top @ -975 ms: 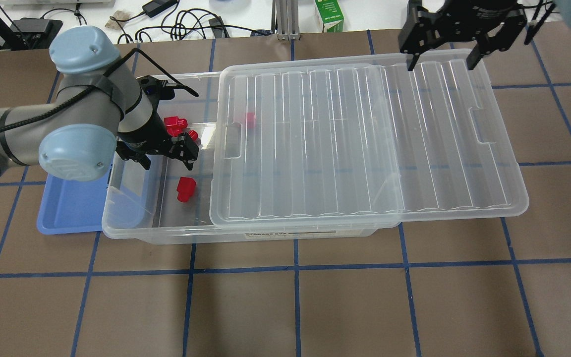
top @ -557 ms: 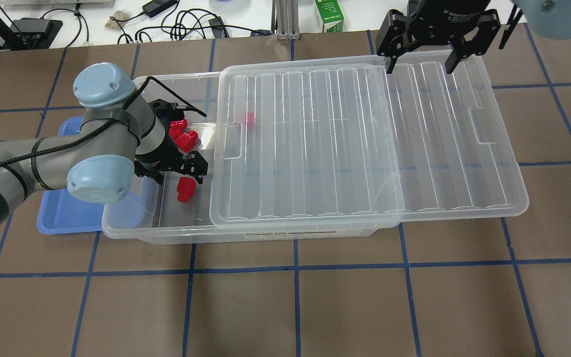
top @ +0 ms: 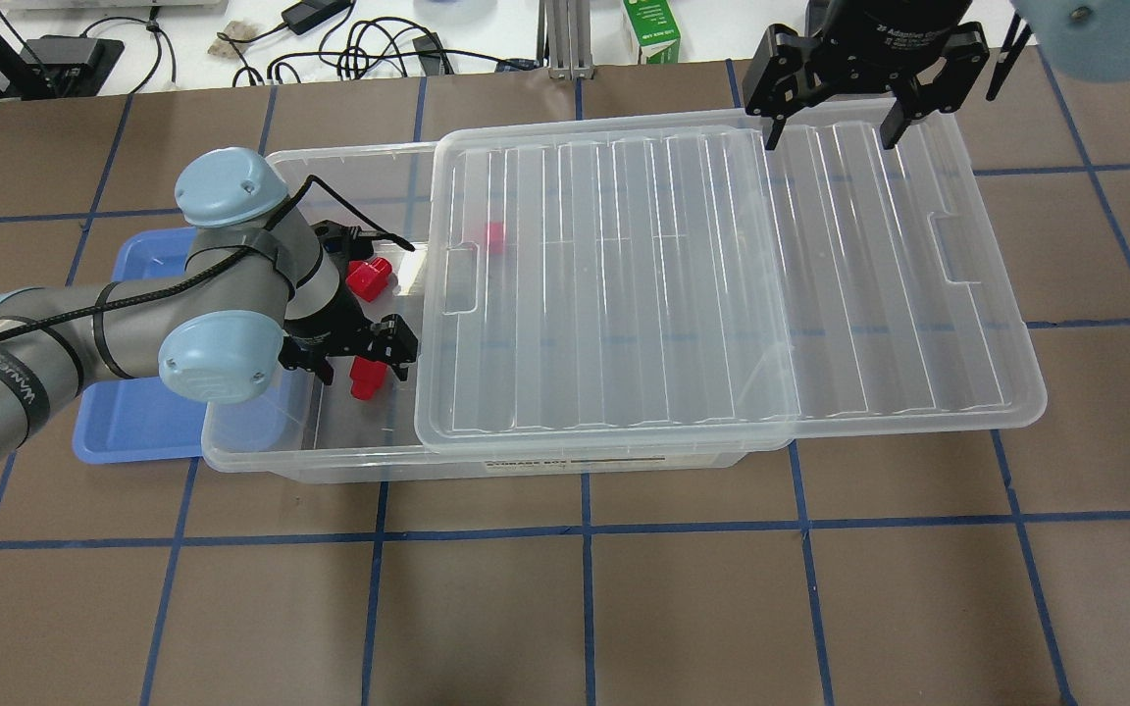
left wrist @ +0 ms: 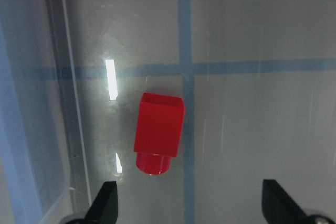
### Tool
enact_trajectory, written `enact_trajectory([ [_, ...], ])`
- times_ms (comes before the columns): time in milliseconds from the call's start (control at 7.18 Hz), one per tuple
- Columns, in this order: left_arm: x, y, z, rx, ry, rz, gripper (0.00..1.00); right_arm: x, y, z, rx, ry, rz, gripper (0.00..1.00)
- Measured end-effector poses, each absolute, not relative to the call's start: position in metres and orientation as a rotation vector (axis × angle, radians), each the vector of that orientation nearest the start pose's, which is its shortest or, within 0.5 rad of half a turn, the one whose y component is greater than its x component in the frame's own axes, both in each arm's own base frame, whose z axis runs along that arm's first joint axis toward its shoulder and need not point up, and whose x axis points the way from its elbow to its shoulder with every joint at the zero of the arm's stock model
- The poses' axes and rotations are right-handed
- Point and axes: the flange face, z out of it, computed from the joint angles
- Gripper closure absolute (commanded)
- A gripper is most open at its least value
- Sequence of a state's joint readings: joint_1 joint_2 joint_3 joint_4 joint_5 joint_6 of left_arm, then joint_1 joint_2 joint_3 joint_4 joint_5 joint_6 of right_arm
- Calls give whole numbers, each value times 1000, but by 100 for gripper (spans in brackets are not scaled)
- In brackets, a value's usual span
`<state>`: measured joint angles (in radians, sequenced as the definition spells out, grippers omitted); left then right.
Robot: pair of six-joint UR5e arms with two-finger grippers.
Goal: Place red block in blue tray from box
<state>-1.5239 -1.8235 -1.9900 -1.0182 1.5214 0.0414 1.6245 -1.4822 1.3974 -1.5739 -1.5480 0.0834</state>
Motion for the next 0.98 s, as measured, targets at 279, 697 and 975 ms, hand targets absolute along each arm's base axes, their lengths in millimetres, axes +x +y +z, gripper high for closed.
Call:
enact_trajectory([
  [279,-110,-508,210,-64,3192,213,4,165,-528,529,42,3109,-134,0],
  [697,-109,-512,199,-69,3190,213,6,165,-527,527,39,3108,-128,0],
  [975,-109,-517,195,-60,3190,174,12,165,-527,527,37,3108,-127,0],
])
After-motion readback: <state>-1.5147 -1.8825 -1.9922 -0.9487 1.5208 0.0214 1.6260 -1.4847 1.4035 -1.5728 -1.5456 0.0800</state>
